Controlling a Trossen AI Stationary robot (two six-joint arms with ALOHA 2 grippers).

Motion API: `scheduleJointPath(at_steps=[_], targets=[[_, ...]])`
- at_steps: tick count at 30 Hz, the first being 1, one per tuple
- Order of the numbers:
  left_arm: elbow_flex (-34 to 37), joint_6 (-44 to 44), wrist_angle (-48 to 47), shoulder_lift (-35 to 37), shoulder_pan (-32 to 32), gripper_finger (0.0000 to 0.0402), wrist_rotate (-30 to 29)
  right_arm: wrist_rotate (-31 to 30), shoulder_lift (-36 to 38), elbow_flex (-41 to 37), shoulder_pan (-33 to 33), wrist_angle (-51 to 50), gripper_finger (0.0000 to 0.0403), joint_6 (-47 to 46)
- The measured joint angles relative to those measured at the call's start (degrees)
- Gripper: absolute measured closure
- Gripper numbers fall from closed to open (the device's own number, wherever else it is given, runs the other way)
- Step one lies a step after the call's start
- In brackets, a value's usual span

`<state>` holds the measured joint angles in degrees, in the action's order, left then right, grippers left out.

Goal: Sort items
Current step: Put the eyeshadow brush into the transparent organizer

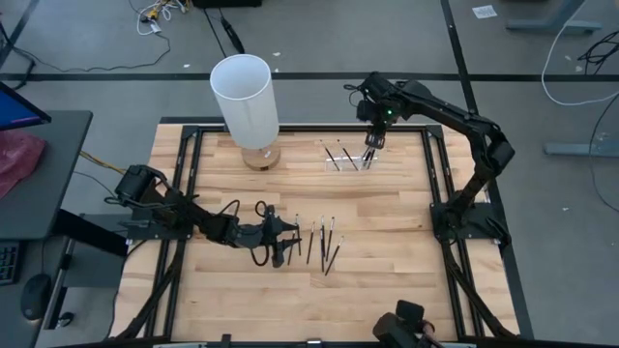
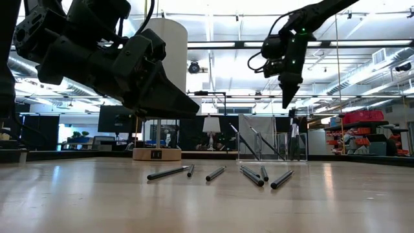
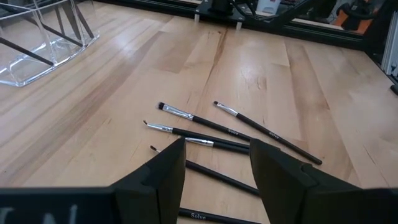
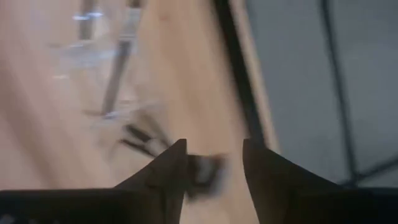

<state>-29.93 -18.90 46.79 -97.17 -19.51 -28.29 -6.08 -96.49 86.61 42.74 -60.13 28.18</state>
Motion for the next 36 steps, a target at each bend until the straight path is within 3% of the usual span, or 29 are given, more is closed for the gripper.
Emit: scheduleJointPath(at_steps=[3,6,13,20,25,32,36], targets=[[0.00,0.00,0.02,0.00,0.00,0.0220,0.00,-5.78,-0.01,0.00,0.00,1.97,0.0238,-2.31],[0.00,0.00,0.02,0.00,-0.02,0.0220,-0.37,-6.61,0.00,0.00,-0.01,2.70,0.0243,-5.66],[0.00,-0.40,0.04,0.00,-0.02,0.0220,-0.53,4.90,0.00,0.00,-4.92,2.19,0.0268,-11.87],[0.00,-1.49,0.02,0.00,0.00,0.0220,-0.61,7.12,0.00,-0.79,-20.08,4.93,0.0305,-15.63],[0.00,-1.46,0.00,0.00,-0.58,0.0220,-0.63,7.22,0.00,-8.30,-33.49,15.67,0.0329,-19.20],[0.00,-0.89,-0.09,0.00,-2.03,0.0220,-3.17,6.48,0.00,-24.04,-51.55,43.12,0.0361,-33.57],[0.00,0.09,-0.11,0.00,-1.85,0.0220,-3.61,6.10,0.00,-29.67,-59.97,55.37,0.0375,-36.84]])
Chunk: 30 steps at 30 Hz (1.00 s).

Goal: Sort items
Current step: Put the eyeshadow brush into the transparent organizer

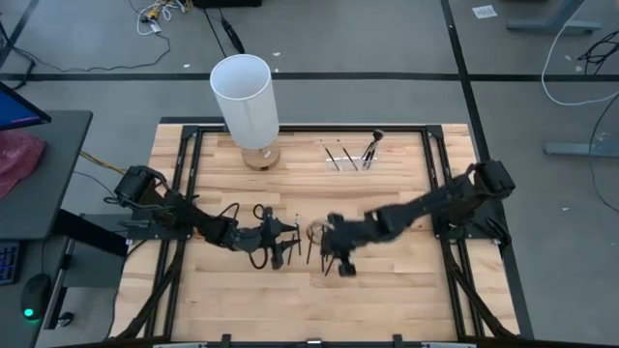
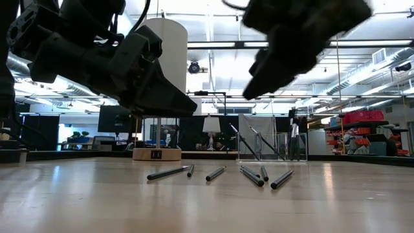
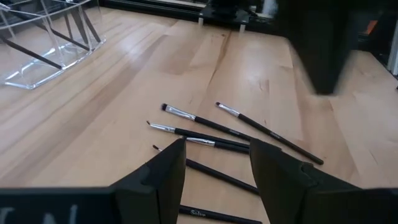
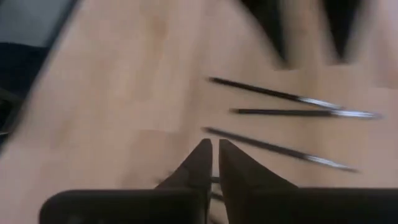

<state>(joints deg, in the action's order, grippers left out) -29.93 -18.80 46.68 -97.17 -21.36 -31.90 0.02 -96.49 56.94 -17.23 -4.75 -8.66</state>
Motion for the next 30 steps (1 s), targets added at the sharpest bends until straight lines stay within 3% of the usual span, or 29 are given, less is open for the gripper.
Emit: scheduleJointPath(at_steps=[6,9,12,23,30], targets=[[0.00,0.08,0.00,0.00,1.30,0.0220,-0.48,2.05,0.00,-4.97,-7.32,13.40,0.0380,-1.13],[0.00,0.31,0.00,0.00,1.33,0.0220,-0.50,-4.74,0.00,-5.87,-7.86,17.36,0.0378,-8.55],[0.00,0.78,-0.02,0.00,1.26,0.0220,-0.44,-12.32,0.04,-5.89,-7.68,13.33,0.0364,-18.64],[0.00,3.58,-0.33,0.00,1.18,0.0220,3.95,-17.35,0.04,-5.92,-8.74,-7.67,0.0217,-46.26],[0.00,4.54,-1.85,0.00,1.18,0.0220,6.25,-28.75,0.04,-5.92,-10.83,-12.62,0.0210,-60.47]])
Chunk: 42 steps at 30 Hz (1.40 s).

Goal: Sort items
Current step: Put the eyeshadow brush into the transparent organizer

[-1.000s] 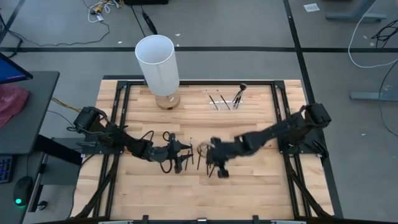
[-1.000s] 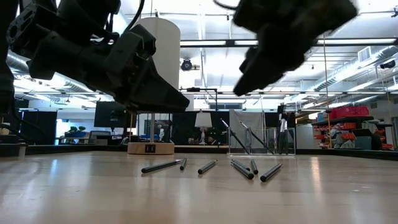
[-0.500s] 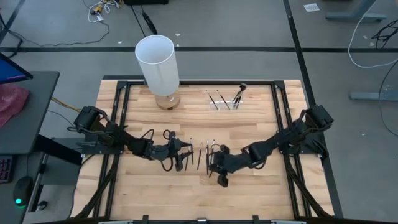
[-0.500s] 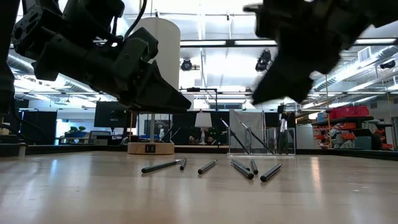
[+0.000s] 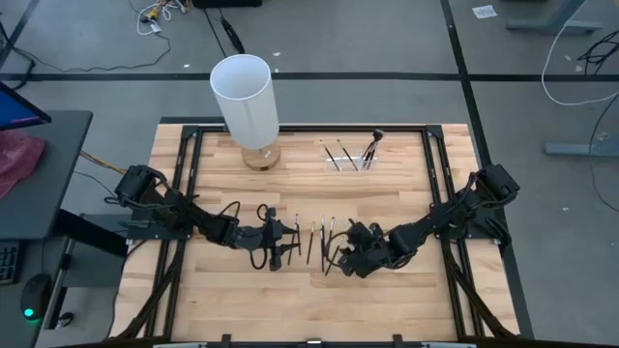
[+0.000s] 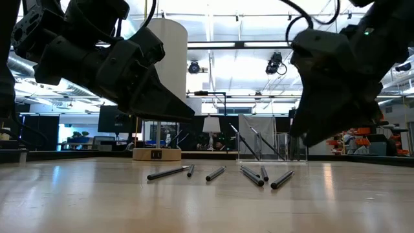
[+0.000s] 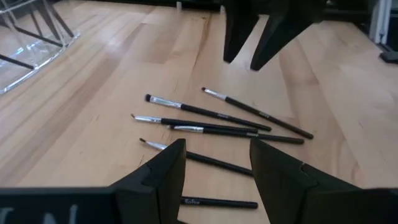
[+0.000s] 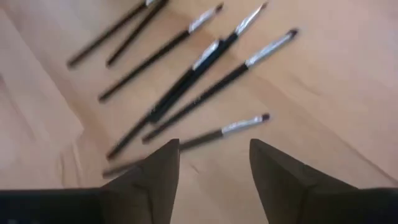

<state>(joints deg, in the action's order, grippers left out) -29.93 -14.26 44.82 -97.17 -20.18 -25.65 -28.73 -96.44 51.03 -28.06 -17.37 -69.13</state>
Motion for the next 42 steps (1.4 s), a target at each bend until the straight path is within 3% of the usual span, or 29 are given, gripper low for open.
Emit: scheduleJointPath(at_steps=[6,20,29,42], targets=[[0.00,-0.04,-1.11,0.00,-0.03,0.0220,0.01,-5.25,-2.08,0.00,-0.54,2.10,0.0228,-3.35],[-0.02,-0.33,-1.53,0.00,-0.89,0.0220,-0.13,-5.49,-9.53,1.51,-0.40,3.66,0.0287,-4.18],[-0.02,-0.35,-1.82,0.00,-1.60,0.0220,-0.90,-10.86,-13.84,1.71,-0.43,7.13,0.0301,-4.83],[-0.02,-0.35,-1.86,0.00,-1.60,0.0220,-1.73,-7.50,-11.70,1.56,-1.36,0.08,0.0301,8.11]])
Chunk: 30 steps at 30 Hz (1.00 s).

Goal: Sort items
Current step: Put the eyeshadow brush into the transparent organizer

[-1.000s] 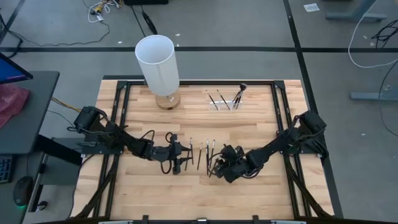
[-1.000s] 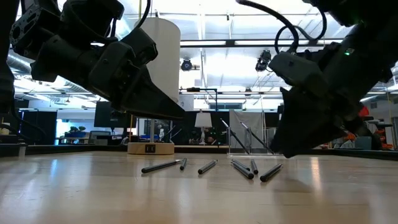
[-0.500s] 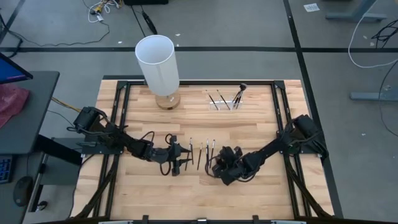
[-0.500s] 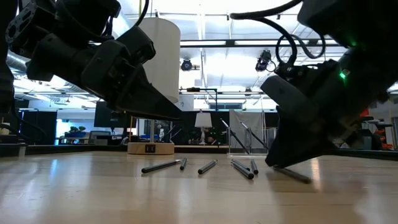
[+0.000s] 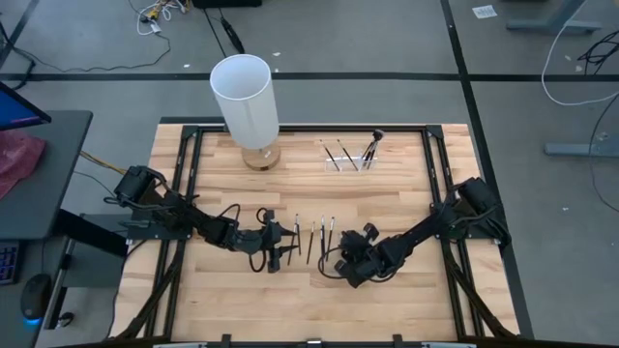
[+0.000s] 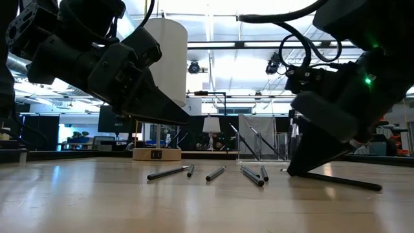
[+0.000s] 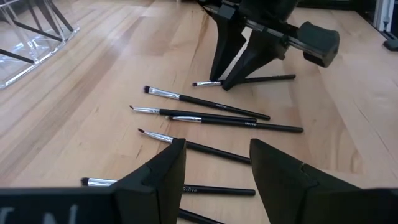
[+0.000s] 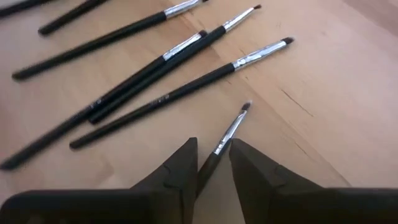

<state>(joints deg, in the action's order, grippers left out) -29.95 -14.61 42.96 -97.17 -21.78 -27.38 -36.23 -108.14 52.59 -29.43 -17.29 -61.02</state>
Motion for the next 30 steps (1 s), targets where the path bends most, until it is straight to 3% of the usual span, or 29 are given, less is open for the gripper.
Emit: scheduleJointPath(at_steps=[13,24,30], targets=[[0.00,-0.20,0.00,0.00,0.00,0.0220,0.00,0.75,0.25,-0.08,-0.33,0.33,0.0298,0.12],[0.00,-0.22,0.00,0.00,0.00,0.0220,0.02,-2.28,-2.08,-0.08,-1.61,0.14,0.0206,-1.70],[0.00,-0.22,-0.04,0.00,-0.37,0.0220,0.00,-8.42,-5.00,-0.03,-4.21,-0.01,0.0199,-1.87]])
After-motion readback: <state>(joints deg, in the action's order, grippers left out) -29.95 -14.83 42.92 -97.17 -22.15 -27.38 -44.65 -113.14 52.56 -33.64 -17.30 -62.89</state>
